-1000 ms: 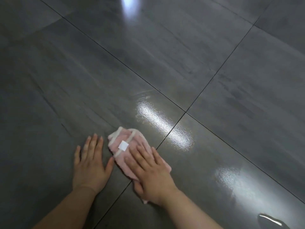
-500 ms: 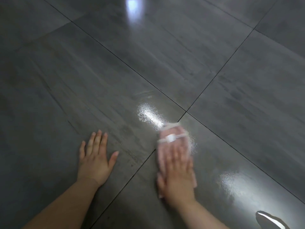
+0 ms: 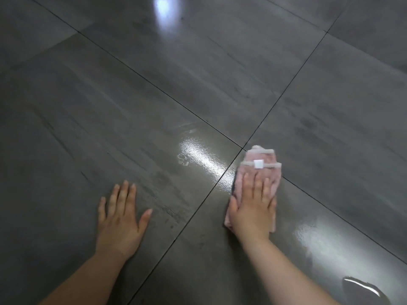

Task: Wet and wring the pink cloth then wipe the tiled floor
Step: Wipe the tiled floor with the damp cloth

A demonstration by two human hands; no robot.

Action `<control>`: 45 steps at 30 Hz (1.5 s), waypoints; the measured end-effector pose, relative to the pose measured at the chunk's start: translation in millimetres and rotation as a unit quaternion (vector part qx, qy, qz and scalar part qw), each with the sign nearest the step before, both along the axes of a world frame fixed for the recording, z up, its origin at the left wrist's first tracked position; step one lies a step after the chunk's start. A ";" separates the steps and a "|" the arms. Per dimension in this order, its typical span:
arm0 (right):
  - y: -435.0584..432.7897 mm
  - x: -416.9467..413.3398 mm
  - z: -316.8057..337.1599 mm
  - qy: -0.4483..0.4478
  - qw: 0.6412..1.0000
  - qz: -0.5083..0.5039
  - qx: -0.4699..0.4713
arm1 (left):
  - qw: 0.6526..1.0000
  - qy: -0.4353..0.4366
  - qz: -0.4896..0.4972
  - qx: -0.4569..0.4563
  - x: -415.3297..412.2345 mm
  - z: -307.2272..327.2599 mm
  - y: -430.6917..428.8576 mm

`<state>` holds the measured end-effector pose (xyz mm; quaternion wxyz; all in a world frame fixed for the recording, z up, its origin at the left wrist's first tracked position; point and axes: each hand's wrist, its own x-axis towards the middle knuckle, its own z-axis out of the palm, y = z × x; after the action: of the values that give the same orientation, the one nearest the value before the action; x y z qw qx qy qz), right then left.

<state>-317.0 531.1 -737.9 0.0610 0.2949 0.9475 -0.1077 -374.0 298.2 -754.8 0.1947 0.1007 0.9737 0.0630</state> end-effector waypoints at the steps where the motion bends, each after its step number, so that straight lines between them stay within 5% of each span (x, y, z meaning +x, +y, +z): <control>1: -19.6 1.7 -6.0 0.007 0.997 0.078 0.010 | 1.000 0.007 0.002 0.002 -0.5 -0.1 0.4; 4: -59.9 18.8 -4.1 -0.022 0.946 0.322 -0.020 | 1.000 0.016 0.015 0.021 -0.6 1.2 3.2; 9: -13.3 26.3 15.6 -0.056 0.910 0.403 -0.081 | 1.000 0.011 0.019 0.008 -0.6 11.6 8.6; 13: 71.6 43.7 43.0 -0.105 0.957 0.244 -0.116 | 0.999 -0.001 0.033 0.000 -1.3 29.7 18.1; 16: 145.3 93.2 63.5 0.082 0.990 -0.007 -0.118 | 0.998 -0.006 -0.067 0.015 13.5 46.1 55.5; 21: 215.8 224.2 71.2 0.140 0.934 -0.317 -0.083 | 0.933 -0.104 -0.344 -0.024 61.0 62.8 160.3; 24: 201.8 289.1 52.4 0.121 0.896 -0.418 -0.090 | 0.922 -0.141 -0.356 -0.059 90.3 58.0 204.7; 30: 140.8 316.4 19.3 0.072 0.901 -0.417 -0.098 | 0.939 -0.144 -0.298 -0.097 110.4 53.2 216.6; 34: 101.3 267.1 0.7 0.089 0.980 -0.167 -0.060 | 0.943 -0.146 -0.289 -0.079 107.5 50.7 214.1; 39: 123.4 202.7 -9.5 0.017 0.999 0.043 0.019 | 0.944 -0.135 -0.294 -0.057 104.6 46.2 208.0; 42: 172.2 208.8 -6.1 -0.021 0.997 -0.015 0.072 | 0.945 -0.135 -0.293 -0.051 104.0 45.8 206.2; 45: 192.1 238.2 4.4 -0.045 0.982 -0.182 -0.004 | 0.947 -0.130 -0.291 -0.047 105.0 46.4 206.4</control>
<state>-78.8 723.2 -733.6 0.0840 0.4663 0.8740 -0.1079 -269.0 504.6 -708.4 0.3342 0.3611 0.8701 -0.0301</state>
